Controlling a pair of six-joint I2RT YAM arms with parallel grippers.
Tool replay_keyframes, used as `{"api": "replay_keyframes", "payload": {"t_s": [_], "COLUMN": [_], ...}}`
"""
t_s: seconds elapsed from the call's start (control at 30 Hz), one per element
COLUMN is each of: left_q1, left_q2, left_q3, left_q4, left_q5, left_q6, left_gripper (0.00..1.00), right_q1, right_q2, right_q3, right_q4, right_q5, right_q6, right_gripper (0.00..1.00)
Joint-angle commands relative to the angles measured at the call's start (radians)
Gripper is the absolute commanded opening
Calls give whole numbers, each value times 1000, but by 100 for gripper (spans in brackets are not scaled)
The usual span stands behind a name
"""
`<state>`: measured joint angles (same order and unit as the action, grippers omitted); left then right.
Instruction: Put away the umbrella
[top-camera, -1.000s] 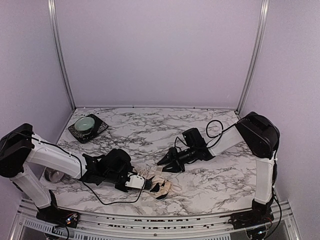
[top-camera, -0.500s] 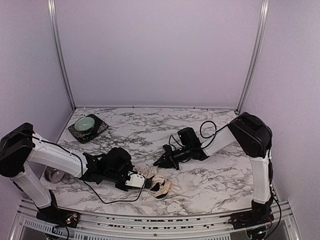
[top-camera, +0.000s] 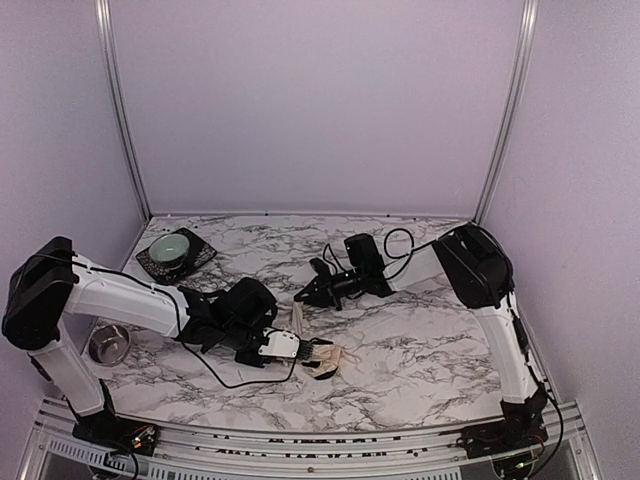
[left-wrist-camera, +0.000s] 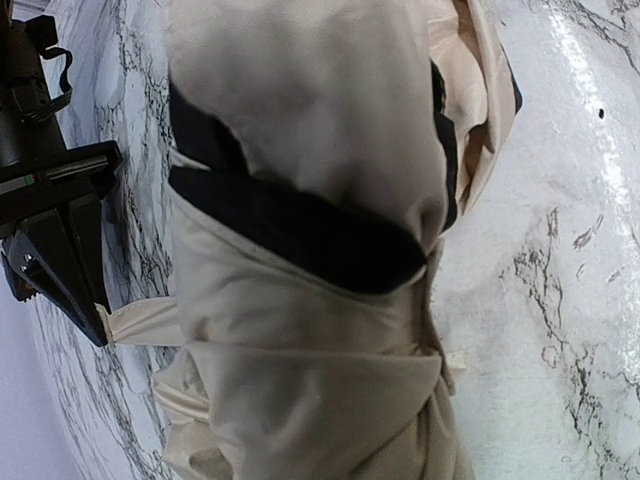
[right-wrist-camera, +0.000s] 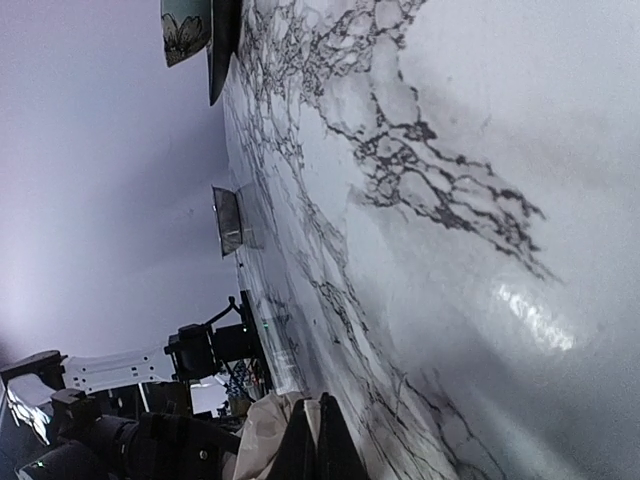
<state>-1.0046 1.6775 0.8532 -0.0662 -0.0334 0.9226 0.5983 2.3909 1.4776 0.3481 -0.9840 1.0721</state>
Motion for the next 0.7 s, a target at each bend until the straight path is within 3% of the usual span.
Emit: {"api": "replay_keyframes", "payload": {"t_s": [0.0, 0.13, 0.23, 0.4, 0.67], "left_q1": [-62, -59, -25, 90, 192], "left_q2": [57, 73, 96, 156, 295], "left_q3": [-37, -1, 59, 140, 293], "left_q4": [-398, -434, -434, -456, -613], "left_q5": [249, 296, 360, 504, 637], "left_q6": [14, -41, -162, -361, -423], "left_gripper": [0, 0, 0, 0, 0], "right_q1": [-130, -163, -167, -157, -159], "right_q2": [9, 21, -6, -136, -232], "right_q3": [209, 354, 357, 118, -20], "right_q4": [83, 12, 11, 152, 286], "right_q5": [195, 191, 156, 83, 10], "right_q6": [-82, -145, -173, -181, -231], "right_gripper": [0, 0, 0, 0, 0]}}
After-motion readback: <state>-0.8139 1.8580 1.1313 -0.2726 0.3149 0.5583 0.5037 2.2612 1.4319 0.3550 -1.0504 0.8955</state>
